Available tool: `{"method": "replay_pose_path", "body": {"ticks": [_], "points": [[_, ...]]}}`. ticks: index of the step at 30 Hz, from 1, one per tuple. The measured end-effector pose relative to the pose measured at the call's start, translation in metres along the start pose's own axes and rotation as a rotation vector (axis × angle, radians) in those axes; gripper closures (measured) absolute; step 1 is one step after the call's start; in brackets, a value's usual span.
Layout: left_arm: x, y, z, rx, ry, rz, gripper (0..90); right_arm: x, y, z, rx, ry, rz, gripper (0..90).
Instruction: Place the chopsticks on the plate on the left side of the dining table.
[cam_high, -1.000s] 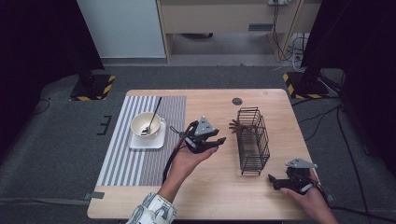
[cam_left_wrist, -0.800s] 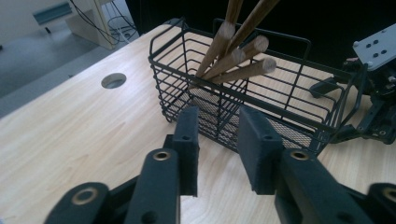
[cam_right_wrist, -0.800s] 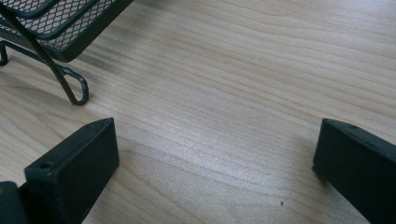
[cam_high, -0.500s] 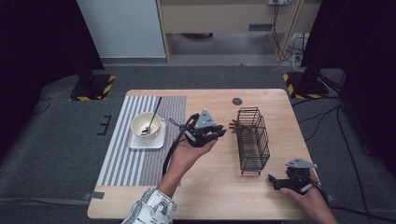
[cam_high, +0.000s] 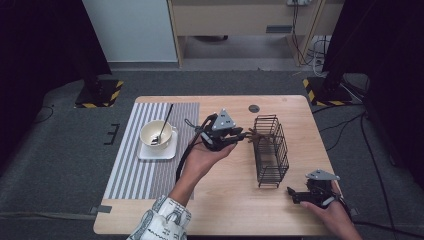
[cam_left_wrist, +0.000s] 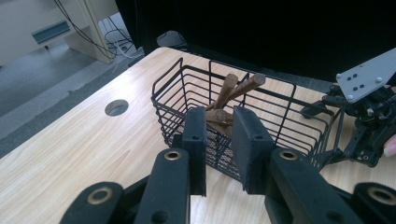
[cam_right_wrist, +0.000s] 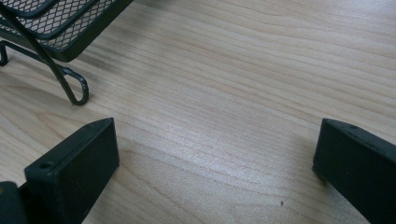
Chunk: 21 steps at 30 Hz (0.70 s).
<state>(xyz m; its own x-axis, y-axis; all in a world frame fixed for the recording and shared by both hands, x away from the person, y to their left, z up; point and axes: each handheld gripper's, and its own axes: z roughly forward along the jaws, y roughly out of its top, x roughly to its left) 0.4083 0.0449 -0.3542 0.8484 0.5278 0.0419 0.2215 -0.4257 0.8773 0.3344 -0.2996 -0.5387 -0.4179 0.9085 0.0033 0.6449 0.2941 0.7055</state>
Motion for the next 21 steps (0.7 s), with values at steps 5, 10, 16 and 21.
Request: {"method": "replay_pose_path", "body": {"ticks": [5,10,16,21], "points": [[0.0008,0.0017,0.0042,0.005,-0.005,-0.002,74.3,0.0000,0.0000,0.0000,0.000,0.000,0.000,0.2],[0.0023,0.0043,0.0083,0.015,-0.007,0.005,74.2,0.0000,0.0000,0.0000,0.000,0.000,0.000,0.2],[0.0053,0.0059,0.0082,-0.003,-0.017,-0.015,74.7,0.0000,0.0000,0.0000,0.000,0.000,0.000,0.2],[0.0057,0.0075,0.0091,0.027,0.010,0.020,74.9,0.0000,0.0000,0.0000,0.000,0.000,0.000,0.2]]}}
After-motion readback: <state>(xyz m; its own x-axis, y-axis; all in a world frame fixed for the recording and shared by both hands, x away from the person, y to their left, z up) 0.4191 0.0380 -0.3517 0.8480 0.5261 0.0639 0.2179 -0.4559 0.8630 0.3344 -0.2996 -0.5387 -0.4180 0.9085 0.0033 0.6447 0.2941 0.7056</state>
